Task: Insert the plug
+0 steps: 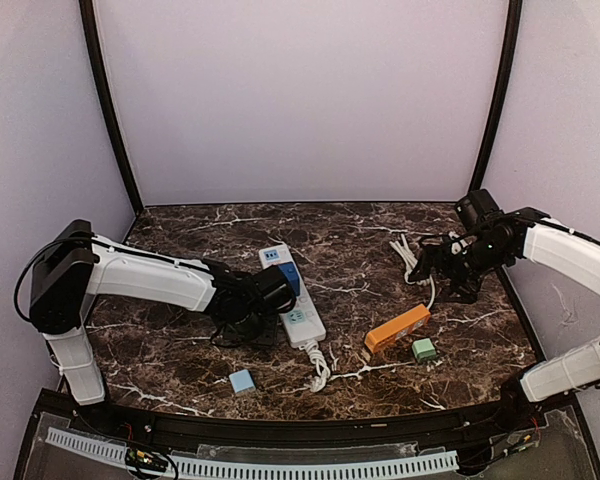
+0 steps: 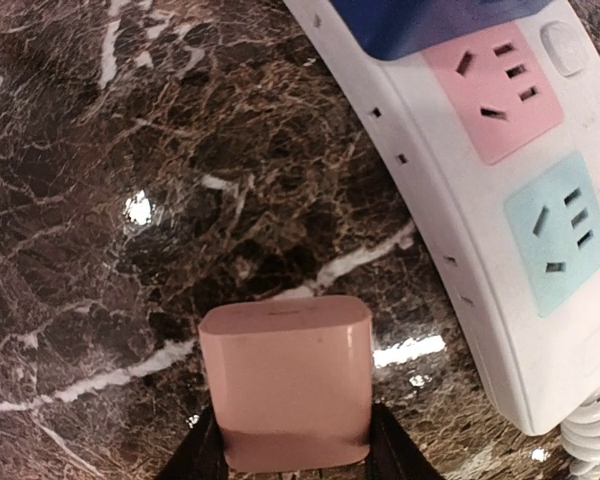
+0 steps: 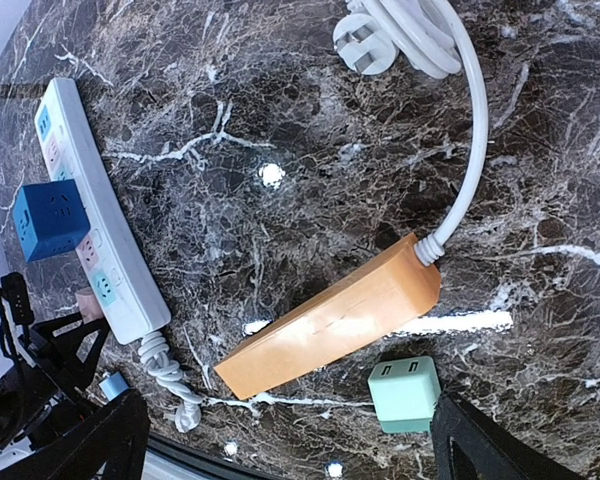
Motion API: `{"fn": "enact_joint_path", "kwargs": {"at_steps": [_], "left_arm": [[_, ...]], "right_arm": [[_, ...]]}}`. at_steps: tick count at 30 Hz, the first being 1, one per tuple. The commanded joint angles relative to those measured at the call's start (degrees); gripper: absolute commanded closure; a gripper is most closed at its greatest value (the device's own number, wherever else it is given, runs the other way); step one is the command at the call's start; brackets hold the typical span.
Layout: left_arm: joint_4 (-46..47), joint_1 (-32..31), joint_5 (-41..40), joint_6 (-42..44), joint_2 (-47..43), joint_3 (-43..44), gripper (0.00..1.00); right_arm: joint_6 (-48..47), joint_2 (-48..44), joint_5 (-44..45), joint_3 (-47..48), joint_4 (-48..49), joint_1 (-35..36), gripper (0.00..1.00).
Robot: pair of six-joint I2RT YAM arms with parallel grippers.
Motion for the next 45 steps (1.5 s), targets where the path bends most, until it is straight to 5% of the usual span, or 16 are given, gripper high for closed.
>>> {"fn": "enact_joint_path", "kwargs": {"at_steps": [1, 28, 45], "left_arm": [[-0.18, -0.34, -0.84, 1.92, -0.10, -0.02, 0.72], [5.55, -0.34, 5.03, 23.84, -20.47, -6.32, 0.85], [5.69, -0.34, 9.86, 40.98, -27.13, 0.62, 0.86]], "right_arm": [[1.33, -2.11, 0.99, -0.07, -0.87, 0.25, 0.02], [7.55, -7.40, 4.41, -0.13, 1.18, 0.26, 0.02], [3.49, -5.88, -6.40, 1.08, 3.74, 0.28, 0.02]]}}
